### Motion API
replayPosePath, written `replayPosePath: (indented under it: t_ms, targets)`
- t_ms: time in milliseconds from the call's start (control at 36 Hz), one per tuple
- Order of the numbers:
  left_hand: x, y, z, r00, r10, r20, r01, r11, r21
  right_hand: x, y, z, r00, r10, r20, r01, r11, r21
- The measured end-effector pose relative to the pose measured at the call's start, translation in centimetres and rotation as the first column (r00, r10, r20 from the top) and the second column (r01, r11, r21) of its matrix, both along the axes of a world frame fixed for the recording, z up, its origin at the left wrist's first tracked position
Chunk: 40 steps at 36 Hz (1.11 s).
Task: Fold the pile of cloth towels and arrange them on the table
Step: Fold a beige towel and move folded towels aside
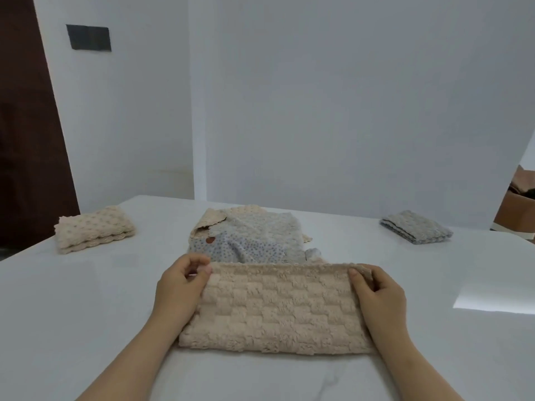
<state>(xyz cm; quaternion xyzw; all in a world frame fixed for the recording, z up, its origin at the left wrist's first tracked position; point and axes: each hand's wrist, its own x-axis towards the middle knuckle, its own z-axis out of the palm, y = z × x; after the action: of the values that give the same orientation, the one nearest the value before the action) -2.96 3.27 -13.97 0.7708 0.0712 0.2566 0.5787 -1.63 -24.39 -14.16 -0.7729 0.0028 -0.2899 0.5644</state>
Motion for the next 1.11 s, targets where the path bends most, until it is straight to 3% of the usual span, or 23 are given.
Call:
replayPosePath:
  t_ms: [306, 472, 667, 944, 1111]
  targets:
    - [1.8, 0.1, -1.3, 0.979, 0.170, -0.111, -0.133, 0.950, 0.282, 2.5, 0.1, -0.7, 0.958, -0.040, -0.286, -0.037, 0.965, -0.259]
    - [2.1, 0.1, -1.5, 0.965, 0.157, -0.209, -0.054, 0.903, 0.426, 2.6, 0.2, -0.7, 0.937, -0.012, -0.349, -0.085, 0.961, -0.262]
    - [2.0, 0.0, -1.8, 0.952, 0.123, -0.280, 0.030, 0.873, 0.487, 2.1, -0.1, -0.6, 0.917, 0.121, -0.379, -0.176, 0.978, -0.113]
    - [2.2, 0.3, -1.6, 0.975, 0.046, -0.219, 0.064, 0.881, 0.469, 1.3, -0.9, 0.0, 0.936, 0.293, -0.193, -0.243, 0.938, 0.247]
    - [2.3, 0.4, -1.7, 0.947, 0.067, -0.315, 0.118, 0.839, 0.532, 1.1, -0.6, 0.3, 0.906, 0.349, -0.240, -0.289, 0.923, 0.255]
